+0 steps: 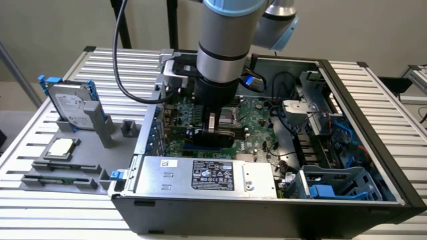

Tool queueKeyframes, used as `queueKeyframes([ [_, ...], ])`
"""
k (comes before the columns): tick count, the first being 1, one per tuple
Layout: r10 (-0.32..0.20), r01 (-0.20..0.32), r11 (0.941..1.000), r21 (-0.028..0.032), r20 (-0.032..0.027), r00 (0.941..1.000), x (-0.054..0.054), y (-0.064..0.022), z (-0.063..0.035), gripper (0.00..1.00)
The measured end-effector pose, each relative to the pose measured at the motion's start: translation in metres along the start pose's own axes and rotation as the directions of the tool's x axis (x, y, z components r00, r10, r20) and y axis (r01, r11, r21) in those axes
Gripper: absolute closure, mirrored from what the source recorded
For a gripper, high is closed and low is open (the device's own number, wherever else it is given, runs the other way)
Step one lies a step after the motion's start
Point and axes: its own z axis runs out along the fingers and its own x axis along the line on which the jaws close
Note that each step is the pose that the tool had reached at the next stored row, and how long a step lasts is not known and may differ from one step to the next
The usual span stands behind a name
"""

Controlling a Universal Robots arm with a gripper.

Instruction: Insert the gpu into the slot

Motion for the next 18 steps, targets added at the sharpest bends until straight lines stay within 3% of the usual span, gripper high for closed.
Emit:
queueKeyframes([
  [8,-0.002,0.002,1.0,-0.0003,0.0006,1.0,0.0001,0.0001,0.0041,0.74],
  [18,-0.003,0.003,1.0,-0.0064,-0.0004,1.0,0.0003,0.0,0.0076,0.74],
])
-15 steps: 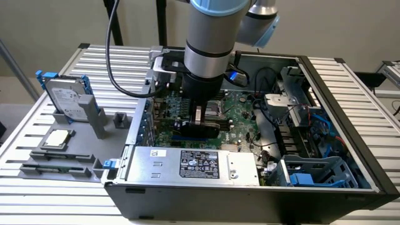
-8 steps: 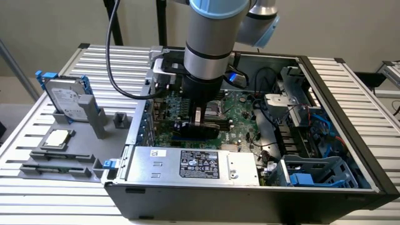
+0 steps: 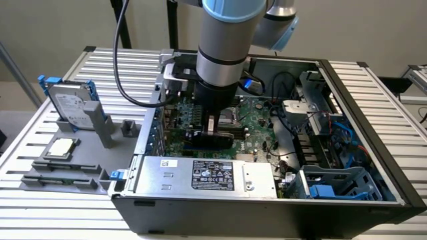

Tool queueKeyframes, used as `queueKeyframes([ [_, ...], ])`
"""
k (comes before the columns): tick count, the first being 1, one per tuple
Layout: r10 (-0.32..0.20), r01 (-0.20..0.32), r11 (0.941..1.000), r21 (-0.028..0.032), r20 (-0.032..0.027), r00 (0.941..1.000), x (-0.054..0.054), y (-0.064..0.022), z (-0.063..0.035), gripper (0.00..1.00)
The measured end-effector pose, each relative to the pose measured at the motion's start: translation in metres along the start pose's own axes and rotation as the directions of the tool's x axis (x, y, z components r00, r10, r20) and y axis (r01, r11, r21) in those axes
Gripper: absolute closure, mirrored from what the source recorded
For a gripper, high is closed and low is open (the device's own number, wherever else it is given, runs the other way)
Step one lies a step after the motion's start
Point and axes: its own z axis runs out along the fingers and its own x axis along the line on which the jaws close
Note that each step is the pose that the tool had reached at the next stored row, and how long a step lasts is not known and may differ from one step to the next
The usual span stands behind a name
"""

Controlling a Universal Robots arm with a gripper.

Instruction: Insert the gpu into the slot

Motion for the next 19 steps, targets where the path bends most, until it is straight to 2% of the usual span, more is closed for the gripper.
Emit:
queueKeyframes([
  [11,-0.003,0.003,1.0,-0.0049,-0.0006,1.0,0.0,-0.0005,0.0073,0.74],
  [13,-0.003,0.004,1.0,-0.0048,0.0024,1.0,0.0,-0.0003,0.004,0.74],
  [15,-0.003,0.003,1.0,-0.0063,-0.0003,1.0,0.0,0.0004,-0.0029,0.73],
  [16,-0.003,0.003,1.0,-0.0061,0.0,1.0,0.0,0.0004,-0.0059,0.67],
  [17,-0.003,0.003,1.0,-0.0063,-0.0002,1.0,0.0,0.0007,-0.0095,0.67],
  [18,-0.003,0.003,1.0,-0.0065,-0.0005,1.0,-0.001,0.001,-0.0133,0.6],
  [19,-0.003,0.003,1.0,-0.0064,-0.0002,1.0,-0.001,0.0012,-0.0167,0.6],
])
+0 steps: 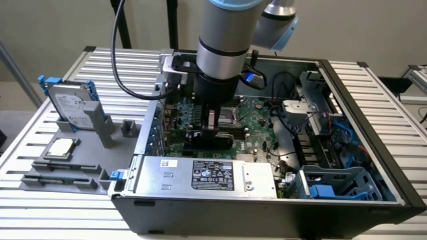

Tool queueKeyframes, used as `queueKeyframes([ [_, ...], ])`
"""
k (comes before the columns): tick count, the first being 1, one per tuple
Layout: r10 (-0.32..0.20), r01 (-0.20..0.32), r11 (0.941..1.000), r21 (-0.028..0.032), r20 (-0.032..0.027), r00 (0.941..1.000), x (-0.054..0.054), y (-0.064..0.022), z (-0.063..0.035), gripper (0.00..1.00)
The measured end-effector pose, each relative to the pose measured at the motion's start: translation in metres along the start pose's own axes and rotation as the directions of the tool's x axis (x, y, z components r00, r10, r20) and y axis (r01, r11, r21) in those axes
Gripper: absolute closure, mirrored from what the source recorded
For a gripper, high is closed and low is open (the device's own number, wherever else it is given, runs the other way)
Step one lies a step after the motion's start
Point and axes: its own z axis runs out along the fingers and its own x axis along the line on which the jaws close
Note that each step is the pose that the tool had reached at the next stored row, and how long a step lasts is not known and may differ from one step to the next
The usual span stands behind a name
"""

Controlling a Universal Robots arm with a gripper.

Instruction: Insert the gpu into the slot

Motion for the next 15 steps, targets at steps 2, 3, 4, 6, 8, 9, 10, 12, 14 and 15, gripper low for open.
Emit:
queueKeyframes([
  [2,0.0,0.0,1.0,-0.0001,-0.0001,1.0,0.0,0.0008,-0.0068,0.6],
  [3,0.0,0.0,1.0,-0.0001,-0.0002,1.0,0.0,0.0014,-0.0102,0.6],
  [4,0.0,0.0,1.0,-0.0001,-0.0005,1.0,-0.001,0.0024,-0.014,0.6],
  [6,0.0,0.0,1.0,-0.0001,-0.0007,1.0,-0.001,0.0046,-0.0204,0.6],
  [8,0.0,0.0,1.0,0.0,-0.0012,1.0,-0.001,0.0076,-0.0247,0.6],
  [9,0.0,0.0,1.0,0.0,-0.0015,1.0,-0.001,0.0092,-0.0249,0.6],
  [10,0.0,0.0,1.0,0.0001,-0.0015,1.0,-0.001,0.011,-0.0247,0.6],
  [12,0.0,0.0,1.0,-0.0001,-0.0021,1.0,-0.001,0.015,-0.0246,0.6],
  [14,0.0,0.0,1.0,0.0,-0.0026,1.0,-0.001,0.0216,-0.0242,0.6],
  [15,0.0,0.0,1.0,0.0,-0.0032,1.0,-0.001,0.0251,-0.0239,0.6],
])
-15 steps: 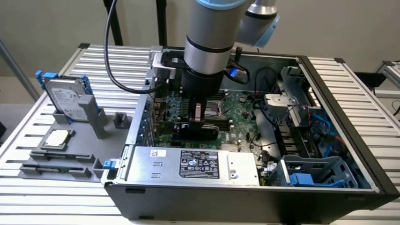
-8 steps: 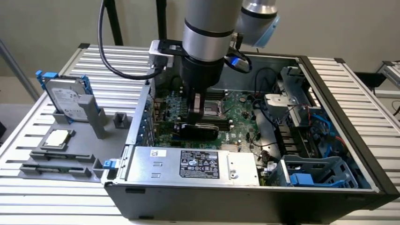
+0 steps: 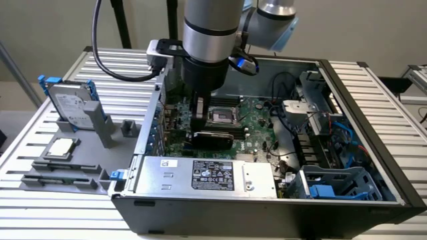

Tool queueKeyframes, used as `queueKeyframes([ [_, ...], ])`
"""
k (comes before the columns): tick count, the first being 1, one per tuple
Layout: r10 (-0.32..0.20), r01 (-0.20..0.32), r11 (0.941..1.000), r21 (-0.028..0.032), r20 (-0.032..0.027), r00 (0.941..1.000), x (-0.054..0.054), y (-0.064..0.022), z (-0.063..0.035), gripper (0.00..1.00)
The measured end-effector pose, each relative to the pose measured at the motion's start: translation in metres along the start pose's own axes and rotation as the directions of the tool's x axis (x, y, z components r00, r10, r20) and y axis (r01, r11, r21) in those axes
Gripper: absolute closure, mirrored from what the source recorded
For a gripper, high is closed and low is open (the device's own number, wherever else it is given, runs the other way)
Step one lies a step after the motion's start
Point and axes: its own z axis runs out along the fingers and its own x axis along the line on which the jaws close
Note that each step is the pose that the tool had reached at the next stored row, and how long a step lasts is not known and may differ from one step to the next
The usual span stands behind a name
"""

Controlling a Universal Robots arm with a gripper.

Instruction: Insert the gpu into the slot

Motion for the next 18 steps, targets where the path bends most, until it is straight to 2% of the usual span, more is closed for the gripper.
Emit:
queueKeyframes([
  [3,0.0,0.0,1.0,-0.0001,-0.0035,1.0,0.0,0.0097,0.0007,0.6],
  [5,-0.001,0.001,1.0,-0.0023,-0.0058,1.0,0.0,0.0143,0.0012,0.62],
  [6,-0.001,0.001,1.0,-0.0043,-0.0071,1.0,0.0,0.0161,0.0013,0.69],
  [7,-0.002,0.002,1.0,-0.007,-0.0087,1.0,0.0,0.0178,0.0014,0.69],
  [8,-0.003,0.003,0.9999,-0.0098,-0.0101,0.9999,0.001,0.0195,0.0016,0.81],
  [9,-0.005,0.004,0.9999,-0.0132,-0.0119,0.9999,0.001,0.0207,0.0015,0.81],
  [11,-0.008,0.008,0.9997,-0.0213,-0.0141,0.9999,0.001,0.0229,0.0016,0.89],
  [14,-0.013,0.012,0.9993,-0.0353,-0.0154,0.9998,0.001,0.0262,0.002,0.89],
  [16,-0.015,0.015,0.9987,-0.0483,-0.0163,0.9997,0.001,0.0283,0.0022,0.89],
  [18,-0.017,0.016,0.9978,-0.0645,-0.0176,0.9997,0.001,0.0309,0.0023,0.89],
])
